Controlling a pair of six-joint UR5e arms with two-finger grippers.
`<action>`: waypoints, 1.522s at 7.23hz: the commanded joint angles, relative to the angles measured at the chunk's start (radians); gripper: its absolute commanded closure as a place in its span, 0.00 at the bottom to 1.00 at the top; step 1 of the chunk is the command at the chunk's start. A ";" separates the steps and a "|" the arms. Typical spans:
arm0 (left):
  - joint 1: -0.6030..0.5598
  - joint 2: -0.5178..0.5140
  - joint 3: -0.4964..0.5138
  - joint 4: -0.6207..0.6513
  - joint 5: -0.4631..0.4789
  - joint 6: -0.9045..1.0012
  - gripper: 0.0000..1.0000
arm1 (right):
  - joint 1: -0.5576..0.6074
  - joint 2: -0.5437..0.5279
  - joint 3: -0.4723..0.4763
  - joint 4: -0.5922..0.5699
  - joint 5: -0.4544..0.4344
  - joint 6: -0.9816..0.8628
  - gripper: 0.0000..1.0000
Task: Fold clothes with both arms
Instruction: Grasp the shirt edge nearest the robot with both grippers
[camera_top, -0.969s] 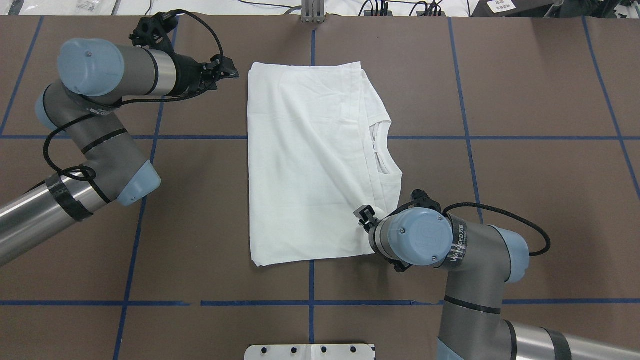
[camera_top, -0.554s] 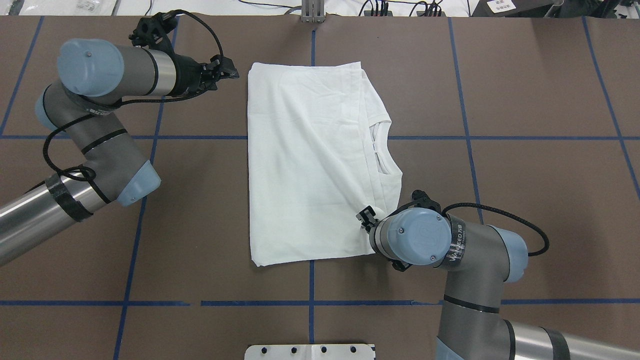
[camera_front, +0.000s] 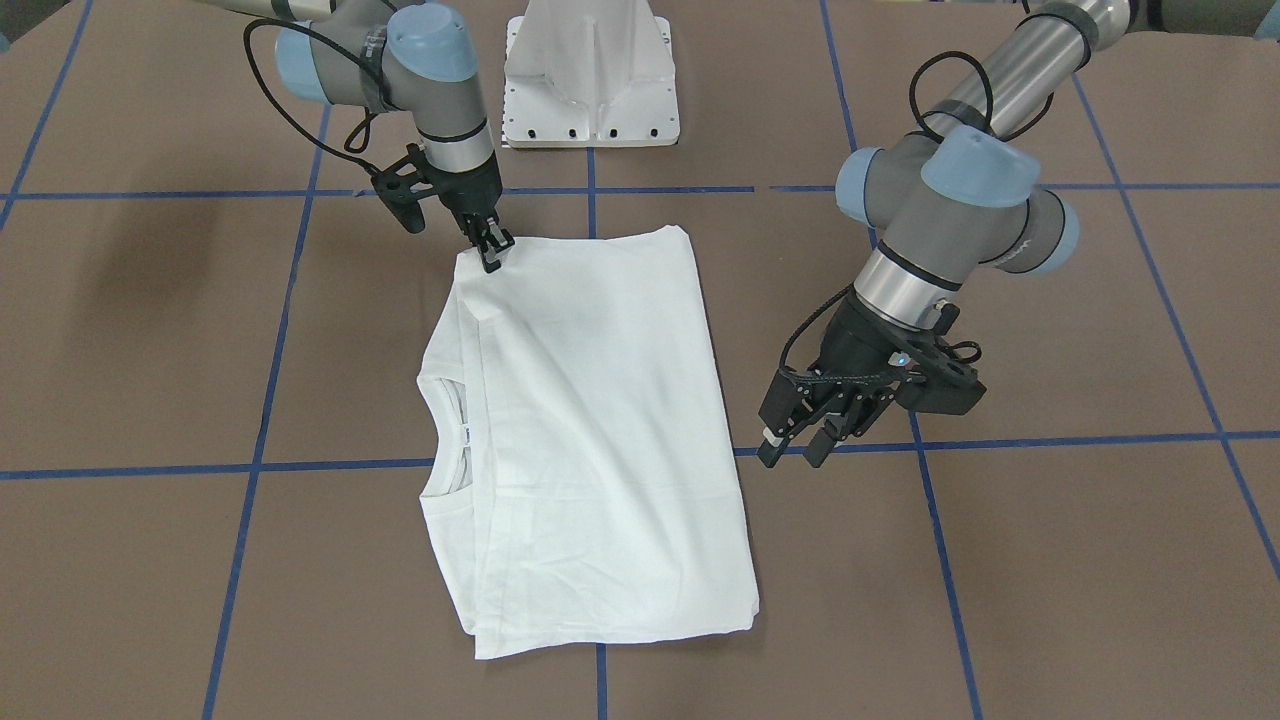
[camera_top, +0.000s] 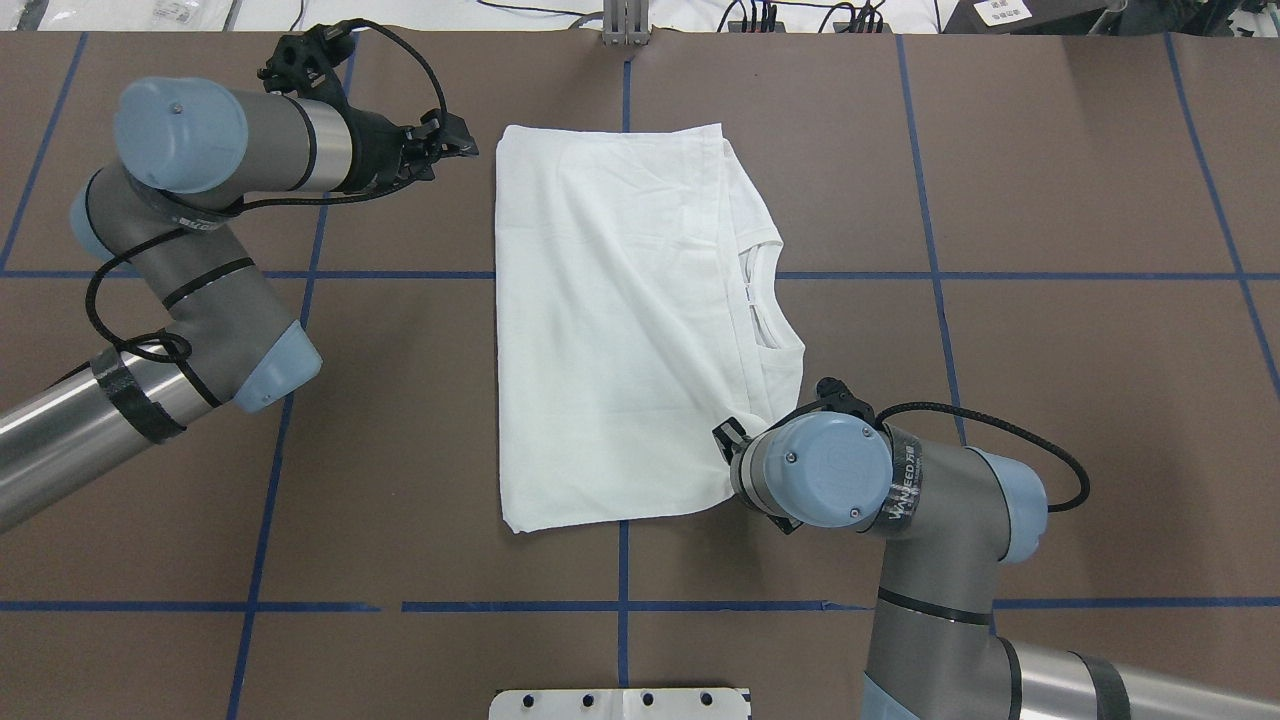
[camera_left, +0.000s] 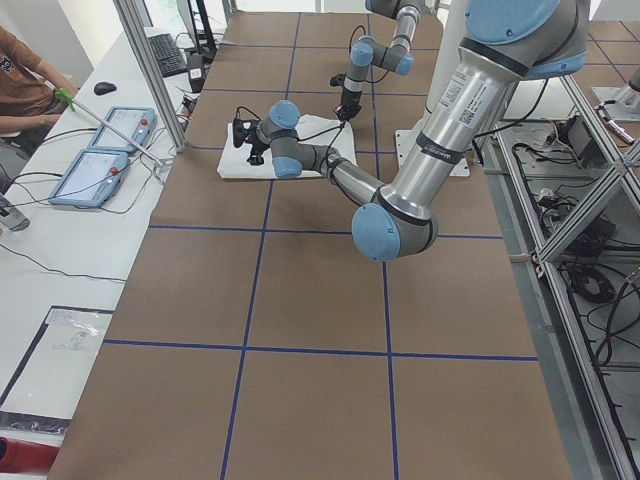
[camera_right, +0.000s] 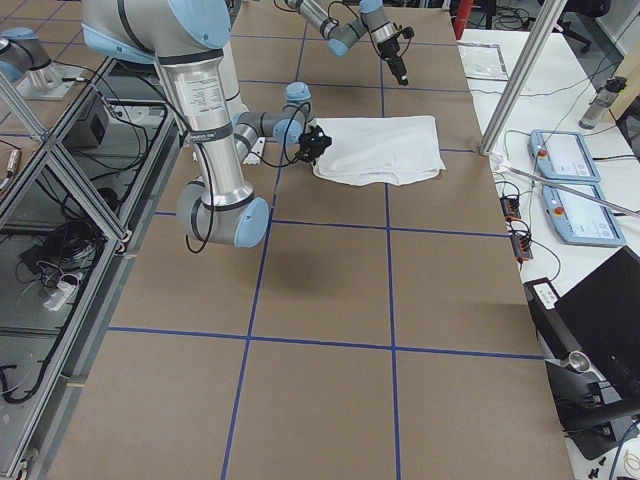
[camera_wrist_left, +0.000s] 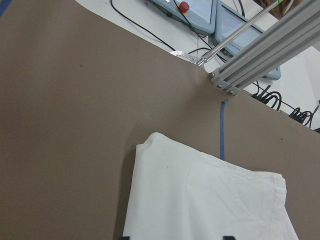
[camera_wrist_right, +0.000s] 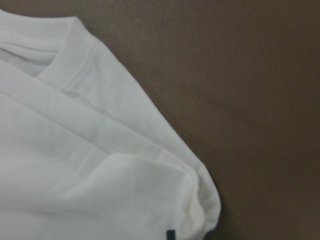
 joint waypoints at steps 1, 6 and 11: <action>0.002 0.000 0.000 -0.001 0.000 -0.011 0.31 | 0.003 0.010 0.009 -0.010 0.005 0.000 1.00; 0.237 0.221 -0.383 0.140 0.023 -0.338 0.31 | 0.006 -0.002 0.104 -0.072 0.026 0.005 1.00; 0.546 0.259 -0.388 0.289 0.244 -0.486 0.31 | -0.003 0.000 0.119 -0.102 0.026 0.005 1.00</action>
